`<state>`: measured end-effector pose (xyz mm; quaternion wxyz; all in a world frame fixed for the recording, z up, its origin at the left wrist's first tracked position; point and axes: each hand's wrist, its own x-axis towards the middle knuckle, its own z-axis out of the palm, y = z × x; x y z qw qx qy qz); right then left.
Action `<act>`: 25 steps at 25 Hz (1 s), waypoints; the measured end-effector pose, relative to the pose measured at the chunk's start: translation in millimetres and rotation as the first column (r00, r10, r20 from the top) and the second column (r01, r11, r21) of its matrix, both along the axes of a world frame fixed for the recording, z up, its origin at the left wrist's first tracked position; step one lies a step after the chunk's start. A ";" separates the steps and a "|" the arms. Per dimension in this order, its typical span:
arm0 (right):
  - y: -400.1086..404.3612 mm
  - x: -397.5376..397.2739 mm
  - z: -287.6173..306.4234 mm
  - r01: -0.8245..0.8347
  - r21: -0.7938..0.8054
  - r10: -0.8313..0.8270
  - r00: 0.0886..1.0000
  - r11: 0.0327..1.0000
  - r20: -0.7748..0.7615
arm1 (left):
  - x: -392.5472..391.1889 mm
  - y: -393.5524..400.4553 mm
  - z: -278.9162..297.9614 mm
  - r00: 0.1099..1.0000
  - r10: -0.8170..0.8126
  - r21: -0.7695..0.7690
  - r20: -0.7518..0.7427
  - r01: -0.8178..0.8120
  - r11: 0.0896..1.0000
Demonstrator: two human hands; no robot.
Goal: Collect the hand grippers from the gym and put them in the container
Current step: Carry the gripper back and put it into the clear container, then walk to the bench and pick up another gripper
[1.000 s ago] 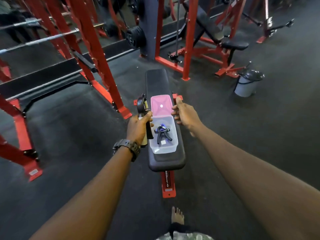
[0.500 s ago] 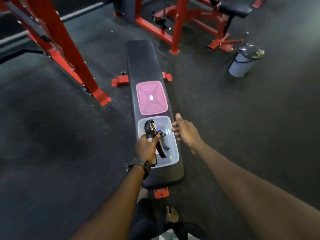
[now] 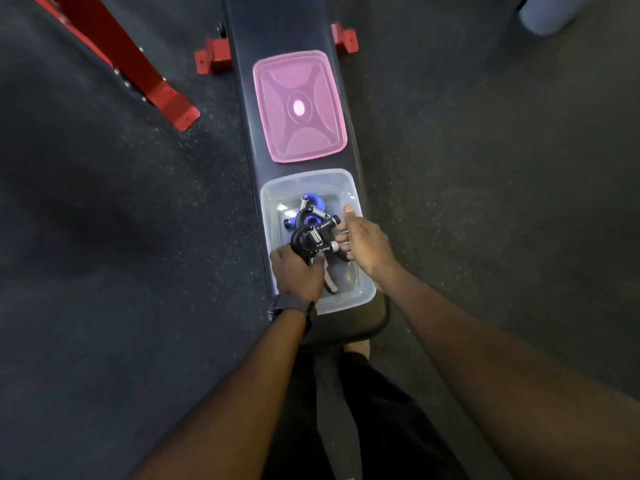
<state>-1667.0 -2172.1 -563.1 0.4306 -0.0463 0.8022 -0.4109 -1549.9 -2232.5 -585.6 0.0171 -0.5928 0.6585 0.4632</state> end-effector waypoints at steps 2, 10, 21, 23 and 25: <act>1.5 -0.9 15.7 -0.013 -0.009 0.013 1.000 1.000 0.015 | -1.8 1.2 27.1 0.996 -0.003 -0.130 -0.092 -0.009 0.991; -0.8 -6.8 106.8 -0.064 -0.108 0.062 0.998 0.992 -0.026 | 6.2 -23.1 138.4 0.847 0.314 -0.020 -0.428 -0.357 0.934; -131.6 113.1 380.1 -0.401 -0.644 0.460 0.884 0.651 -0.084 | 191.3 -99.6 433.0 0.585 0.259 -0.341 -0.768 -0.716 0.609; -162.8 154.1 455.1 -0.480 -0.718 0.535 0.826 0.504 -0.177 | 237.6 -105.2 502.5 0.599 0.205 -0.425 -0.774 -0.731 0.534; -181.1 197.7 541.0 -0.540 -0.766 0.575 0.769 0.349 -0.280 | 287.4 -96.3 579.9 0.603 0.164 -0.494 -0.781 -0.757 0.428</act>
